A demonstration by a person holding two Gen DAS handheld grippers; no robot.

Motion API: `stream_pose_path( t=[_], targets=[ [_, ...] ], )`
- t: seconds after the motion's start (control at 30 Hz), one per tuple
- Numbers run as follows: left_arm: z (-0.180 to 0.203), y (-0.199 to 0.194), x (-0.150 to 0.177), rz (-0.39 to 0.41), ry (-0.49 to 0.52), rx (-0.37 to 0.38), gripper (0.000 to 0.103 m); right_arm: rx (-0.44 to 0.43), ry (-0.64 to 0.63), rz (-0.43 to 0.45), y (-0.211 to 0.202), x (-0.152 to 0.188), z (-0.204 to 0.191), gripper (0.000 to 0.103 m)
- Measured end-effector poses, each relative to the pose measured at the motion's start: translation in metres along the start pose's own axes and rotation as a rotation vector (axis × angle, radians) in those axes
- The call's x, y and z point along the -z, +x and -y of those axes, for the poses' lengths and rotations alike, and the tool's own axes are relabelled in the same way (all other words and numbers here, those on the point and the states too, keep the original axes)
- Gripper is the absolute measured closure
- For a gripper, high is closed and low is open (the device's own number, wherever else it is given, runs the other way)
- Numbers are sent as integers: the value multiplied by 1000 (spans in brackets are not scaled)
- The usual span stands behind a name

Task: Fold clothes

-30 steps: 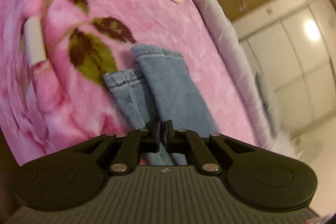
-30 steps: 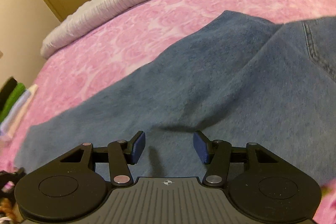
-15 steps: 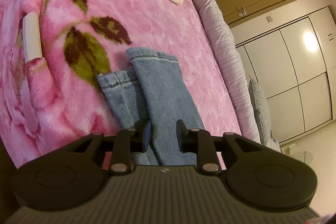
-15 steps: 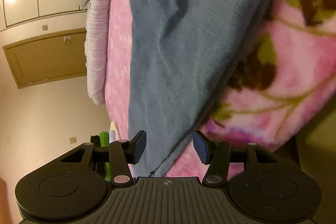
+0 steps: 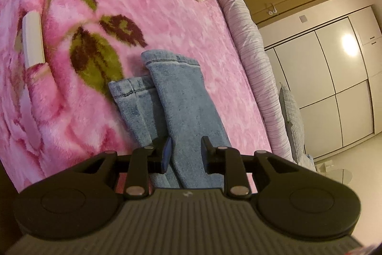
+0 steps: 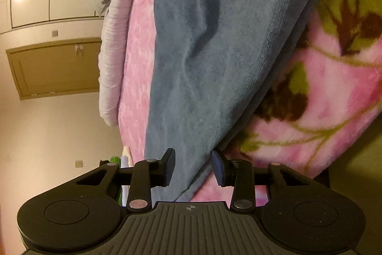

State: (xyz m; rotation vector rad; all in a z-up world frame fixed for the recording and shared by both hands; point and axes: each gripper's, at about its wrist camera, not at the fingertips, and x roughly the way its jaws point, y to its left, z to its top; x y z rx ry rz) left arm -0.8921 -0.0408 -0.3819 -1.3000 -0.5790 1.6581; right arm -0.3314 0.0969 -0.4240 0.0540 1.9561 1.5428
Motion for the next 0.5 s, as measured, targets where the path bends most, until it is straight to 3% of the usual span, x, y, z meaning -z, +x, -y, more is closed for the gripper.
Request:
stream_pose_path(
  t=[0.2,0.27,0.33,0.37,0.4,0.43,0.5],
  targets=[
    [-4,0,-1,0,-9,9,82,-3,9,31,4,-1,6,65],
    [-6,1,-2,2,-18,20,82,6,6,37,7,0,8,72],
    [-7,3,-3,5,-28,30,82,20,2,36,10,0,10,89],
    [-8,3,-4,7,-33,36,82,28,-3,36,10,0,10,92],
    [-9,4,-5,8,-38,41,87,29,-19,39,7,1,9,94],
    [-6,2,-6,19,-17,56,103,30,-35,41,5,2,7,98],
    [5,-9,-7,42,84,80,103,25,-84,51,-2,4,0,99]
  ],
)
